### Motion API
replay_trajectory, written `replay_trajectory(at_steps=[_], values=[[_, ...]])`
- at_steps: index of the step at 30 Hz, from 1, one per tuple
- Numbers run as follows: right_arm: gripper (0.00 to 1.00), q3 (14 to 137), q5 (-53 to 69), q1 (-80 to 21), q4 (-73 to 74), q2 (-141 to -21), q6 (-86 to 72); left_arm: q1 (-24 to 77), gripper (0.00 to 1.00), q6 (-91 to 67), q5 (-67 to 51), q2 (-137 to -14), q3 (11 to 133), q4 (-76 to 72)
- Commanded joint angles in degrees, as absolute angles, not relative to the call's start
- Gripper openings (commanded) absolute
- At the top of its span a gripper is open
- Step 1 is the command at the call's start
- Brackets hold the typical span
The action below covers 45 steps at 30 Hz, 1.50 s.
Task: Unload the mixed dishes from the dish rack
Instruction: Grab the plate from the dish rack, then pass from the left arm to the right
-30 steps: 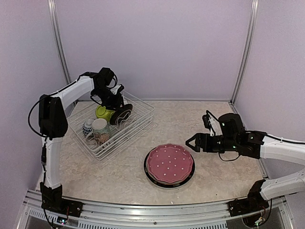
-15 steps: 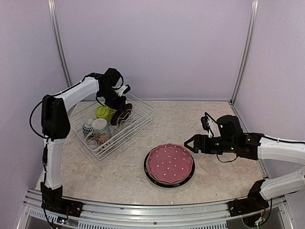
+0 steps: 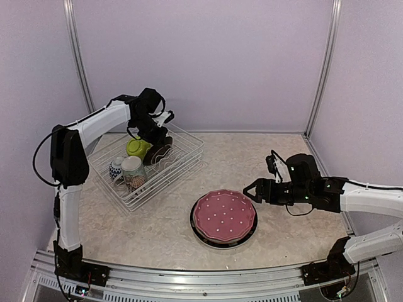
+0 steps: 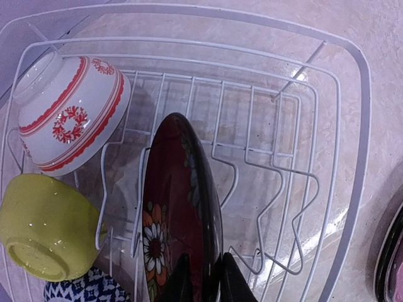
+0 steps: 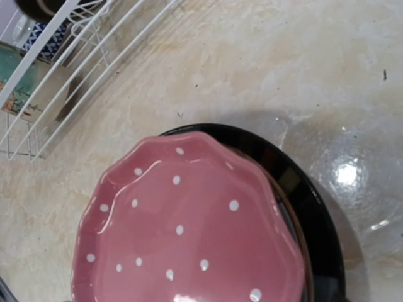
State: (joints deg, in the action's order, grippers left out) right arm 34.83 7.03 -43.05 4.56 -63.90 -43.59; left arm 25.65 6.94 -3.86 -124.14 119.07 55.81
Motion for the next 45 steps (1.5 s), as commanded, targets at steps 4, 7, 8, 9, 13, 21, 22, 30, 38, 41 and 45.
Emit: replay_trajectory(at_steps=[4, 7, 8, 9, 13, 21, 22, 30, 38, 41, 45], values=[[0.84, 35.19, 5.87, -43.64, 4.60, -64.64, -44.50, 29.47, 0.00, 6.35, 1.39, -114.55, 116.66, 55.50], [0.84, 35.80, 5.53, -43.66, 4.92, -65.09, -44.56, 30.92, 0.00, 6.18, 1.23, -111.53, 115.64, 55.51], [0.84, 36.10, 5.25, -43.63, 5.28, -65.24, -44.47, 31.42, 0.00, 6.23, 1.31, -110.74, 115.11, 55.40], [0.84, 36.53, 4.78, -43.61, 5.90, -65.23, -44.34, 31.91, 0.00, 6.21, 1.61, -109.69, 114.53, 55.24], [0.85, 38.22, 2.72, -43.70, 8.71, -64.80, -43.81, 32.40, 0.00, 5.60, 2.52, -105.78, 110.87, 53.01], [0.85, 39.52, 2.29, -43.68, 7.60, -65.15, -43.59, 31.88, 0.00, 3.55, 2.59, -106.08, 110.30, 53.92], [0.85, 39.55, 2.55, -43.64, 7.22, -65.54, -43.68, 32.02, 0.00, 3.38, 3.01, -106.08, 110.30, 53.70], [0.86, 40.72, 2.29, -43.54, 4.23, -68.76, -45.01, 32.54, 0.00, 3.52, 4.51, -105.23, 110.91, 52.43], [0.88, 43.66, 3.04, -40.85, 1.53, -72.15, -46.77, 35.52, 0.00, 6.35, 7.31, -102.45, 112.07, 49.81], [0.88, 43.99, 7.08, -38.15, -1.58, -73.60, -47.70, 38.04, 0.00, 8.44, 10.06, -101.51, 112.06, 48.70], [0.88, 46.60, 12.10, -34.29, -3.59, -76.11, -49.36, 42.57, 0.00, 12.85, 15.45, -100.44, 111.74, 46.29]])
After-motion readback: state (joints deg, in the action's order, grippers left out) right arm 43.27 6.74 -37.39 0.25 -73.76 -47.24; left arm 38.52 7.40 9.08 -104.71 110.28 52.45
